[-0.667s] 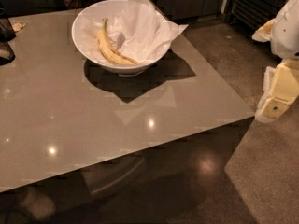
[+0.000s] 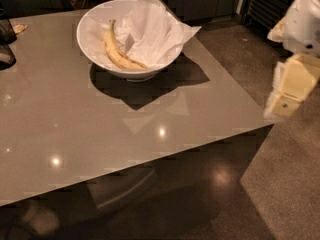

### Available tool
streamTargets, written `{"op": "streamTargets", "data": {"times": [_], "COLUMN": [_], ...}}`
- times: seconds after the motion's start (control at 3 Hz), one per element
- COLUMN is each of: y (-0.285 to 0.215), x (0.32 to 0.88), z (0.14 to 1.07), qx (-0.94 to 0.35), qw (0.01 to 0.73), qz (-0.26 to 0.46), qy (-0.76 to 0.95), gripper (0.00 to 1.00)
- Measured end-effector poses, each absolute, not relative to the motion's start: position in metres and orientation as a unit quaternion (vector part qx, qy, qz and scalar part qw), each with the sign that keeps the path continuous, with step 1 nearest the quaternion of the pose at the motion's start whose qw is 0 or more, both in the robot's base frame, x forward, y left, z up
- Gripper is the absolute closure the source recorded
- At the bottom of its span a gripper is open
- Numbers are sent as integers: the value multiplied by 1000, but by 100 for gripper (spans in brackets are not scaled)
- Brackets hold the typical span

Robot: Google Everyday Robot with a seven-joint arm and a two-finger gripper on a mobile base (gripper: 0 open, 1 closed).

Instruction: Pick banana from white bowl

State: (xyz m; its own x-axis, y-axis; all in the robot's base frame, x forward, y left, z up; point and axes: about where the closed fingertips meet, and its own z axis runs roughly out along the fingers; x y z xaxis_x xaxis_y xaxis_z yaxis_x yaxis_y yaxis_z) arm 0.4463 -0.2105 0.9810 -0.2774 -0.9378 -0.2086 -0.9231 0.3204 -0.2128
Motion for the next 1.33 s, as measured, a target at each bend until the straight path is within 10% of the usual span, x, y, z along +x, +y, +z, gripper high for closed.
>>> {"op": "streamTargets", "data": {"times": [1.33], "y": [-161], "x": [515], "z": [1010], "qx": [-520], "qw": [175], "qz": [-9], "qy": [836], "gripper": [0]}}
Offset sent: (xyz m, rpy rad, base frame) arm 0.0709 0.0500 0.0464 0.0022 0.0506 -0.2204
